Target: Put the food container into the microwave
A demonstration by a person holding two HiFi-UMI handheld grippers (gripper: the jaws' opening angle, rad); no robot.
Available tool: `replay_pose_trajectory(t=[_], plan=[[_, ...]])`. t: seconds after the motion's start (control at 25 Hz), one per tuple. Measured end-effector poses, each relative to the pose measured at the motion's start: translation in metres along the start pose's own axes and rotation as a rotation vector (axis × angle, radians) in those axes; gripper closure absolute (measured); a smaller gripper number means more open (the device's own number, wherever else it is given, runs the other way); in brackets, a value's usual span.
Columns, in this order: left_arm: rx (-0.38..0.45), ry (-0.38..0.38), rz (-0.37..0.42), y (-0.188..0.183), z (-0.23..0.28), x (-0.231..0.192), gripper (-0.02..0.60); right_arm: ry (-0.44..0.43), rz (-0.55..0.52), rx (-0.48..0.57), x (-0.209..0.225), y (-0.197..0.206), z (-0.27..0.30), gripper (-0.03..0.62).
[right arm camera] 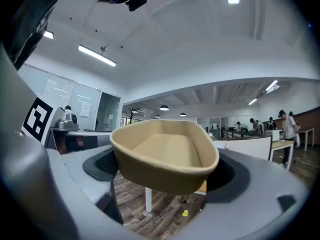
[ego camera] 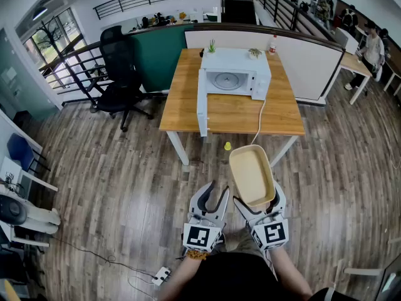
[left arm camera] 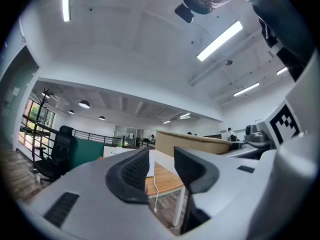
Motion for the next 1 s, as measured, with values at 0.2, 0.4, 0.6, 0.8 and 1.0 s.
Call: replay_pose_trajectory(t=[0.2,0.4,0.6,0.8,1.0], plan=[[0.024,-0.023,0.010,-0.001,0.003,-0.009,0.430,-0.011,0.014,0.020,-0.001,-0.004,0.007,0.063],[0.037,-0.035,0.007,-0.002,0.004,-0.013,0.499,0.015,-0.003,0.002,0.001,-0.005,0.007,0.063],[0.027,-0.031,0.009,0.002,0.008,-0.011,0.511,0.037,-0.001,-0.020,0.006,-0.001,0.004,0.063],[-0.018,-0.060,0.016,0.015,0.019,-0.016,0.520,0.032,0.002,-0.027,0.016,0.004,0.013,0.063],[-0.039,-0.077,0.034,0.027,0.036,-0.018,0.529,0.023,-0.009,-0.034,0.035,0.009,0.028,0.063]])
Point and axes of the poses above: the fingertips, and each gripper's own axes: z forward along the fingers, x to its right, y out of its underside, the point moved 4 cm from there along -z, backward along the fingers, and after that the axes turned 7 degrees about x, right-handed, at the moved point
